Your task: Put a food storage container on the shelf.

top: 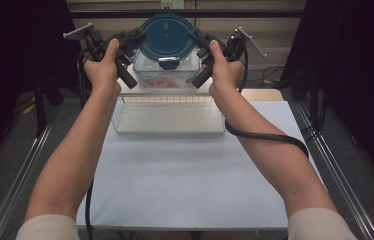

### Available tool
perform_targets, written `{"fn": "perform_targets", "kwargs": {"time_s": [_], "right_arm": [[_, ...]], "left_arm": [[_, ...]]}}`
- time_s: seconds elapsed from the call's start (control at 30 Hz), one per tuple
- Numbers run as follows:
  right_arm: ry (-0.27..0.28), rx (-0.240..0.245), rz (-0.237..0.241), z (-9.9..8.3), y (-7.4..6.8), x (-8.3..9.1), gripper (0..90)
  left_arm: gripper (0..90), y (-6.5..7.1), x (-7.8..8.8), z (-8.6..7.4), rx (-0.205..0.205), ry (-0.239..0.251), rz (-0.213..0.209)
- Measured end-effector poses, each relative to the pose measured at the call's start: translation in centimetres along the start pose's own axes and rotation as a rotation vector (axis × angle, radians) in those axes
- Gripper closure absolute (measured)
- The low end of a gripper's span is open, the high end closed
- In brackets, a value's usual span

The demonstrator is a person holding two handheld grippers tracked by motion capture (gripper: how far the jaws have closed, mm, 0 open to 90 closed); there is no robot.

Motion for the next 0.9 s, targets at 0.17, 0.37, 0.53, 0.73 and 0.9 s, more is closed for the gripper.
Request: {"fn": "perform_targets", "kwargs": {"time_s": [0.17, 0.37, 0.53, 0.73, 0.9], "right_arm": [[-0.006, -0.024, -0.055, 0.5, 0.9, -1.9, 58.4], [-0.009, -0.077, -0.106, 0.9, 2.2, -3.0, 57.3], [-0.012, -0.106, -0.136, 1.1, 2.5, -3.4, 55.6], [-0.004, -0.008, -0.119, 1.5, 2.3, -3.0, 40.6], [0.014, 0.052, -0.056, 1.3, 1.0, -0.7, 32.0]], "left_arm": [[52.7, -1.7, -1.3, 0.6, 0.026, 0.009, 0.027], [52.6, -2.6, -2.2, 0.4, 0.036, -0.015, 0.060], [50.3, -2.6, -2.2, 0.1, 0.015, -0.028, 0.092], [37.3, -1.6, -1.5, 0.0, -0.073, -0.036, 0.099], [25.0, -0.3, 0.3, -0.5, -0.134, -0.010, 0.095]]}}
Point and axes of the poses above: each handheld gripper's, and its own axes: x roughly backward along the jaws, z roughly out of its top, y roughly to its right, the point moved 5 cm from there along -x, roughly forward along the jaws, and after that the axes turned 7 degrees about -x, right-handed, at the moved point
